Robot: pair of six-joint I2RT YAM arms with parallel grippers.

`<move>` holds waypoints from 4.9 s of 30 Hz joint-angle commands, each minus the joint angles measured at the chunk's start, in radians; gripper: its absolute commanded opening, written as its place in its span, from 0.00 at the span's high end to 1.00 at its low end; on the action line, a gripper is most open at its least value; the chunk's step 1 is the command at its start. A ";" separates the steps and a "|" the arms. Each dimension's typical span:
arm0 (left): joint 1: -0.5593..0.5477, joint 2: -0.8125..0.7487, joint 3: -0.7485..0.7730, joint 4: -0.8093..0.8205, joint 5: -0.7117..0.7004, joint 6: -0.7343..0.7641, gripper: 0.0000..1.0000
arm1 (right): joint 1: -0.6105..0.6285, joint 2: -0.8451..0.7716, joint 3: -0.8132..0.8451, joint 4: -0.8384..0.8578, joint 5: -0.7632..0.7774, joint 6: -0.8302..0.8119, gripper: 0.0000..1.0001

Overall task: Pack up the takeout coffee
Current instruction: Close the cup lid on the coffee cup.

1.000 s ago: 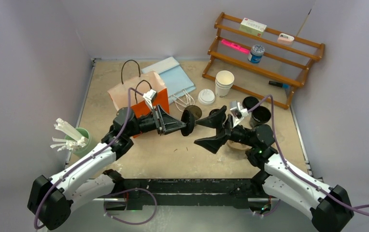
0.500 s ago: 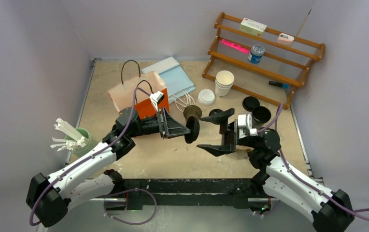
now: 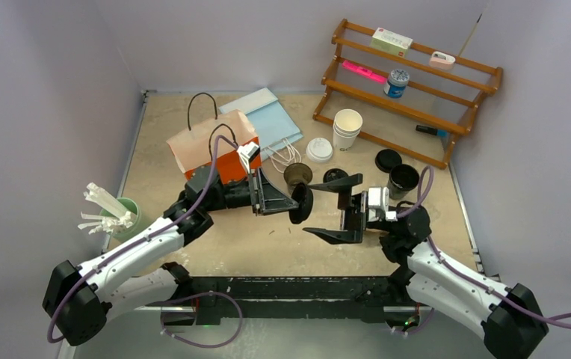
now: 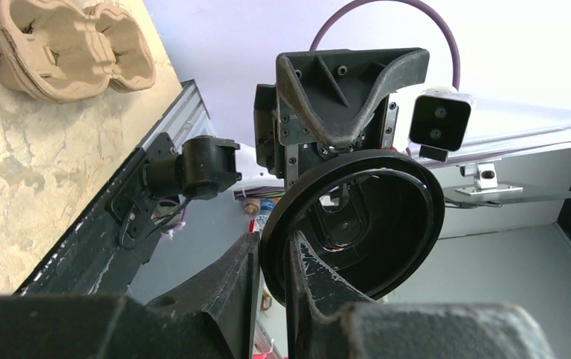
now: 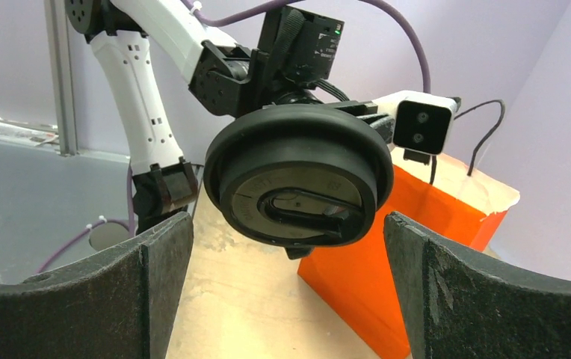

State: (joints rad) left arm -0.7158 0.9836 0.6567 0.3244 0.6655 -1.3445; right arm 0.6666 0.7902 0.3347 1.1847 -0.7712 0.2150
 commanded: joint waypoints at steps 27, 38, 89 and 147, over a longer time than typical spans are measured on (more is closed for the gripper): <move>-0.018 -0.008 0.033 0.029 0.006 0.035 0.69 | 0.110 0.016 0.066 -0.024 0.118 -0.109 0.33; 0.006 -0.116 0.125 -0.376 -0.238 0.244 0.42 | 0.110 -0.053 0.148 -0.463 0.311 -0.097 0.35; -0.072 0.024 -0.258 0.049 -0.994 0.747 0.52 | 0.114 1.141 1.478 -2.151 1.010 -0.007 0.45; -0.071 0.237 -0.247 0.223 -0.900 0.790 0.54 | 0.054 1.247 1.703 -2.277 0.907 -0.126 0.42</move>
State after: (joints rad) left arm -0.7868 1.2140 0.3790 0.4820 -0.2390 -0.5812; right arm 0.7250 2.0876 2.0270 -1.0527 0.1390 0.1101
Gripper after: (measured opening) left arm 0.467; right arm 0.703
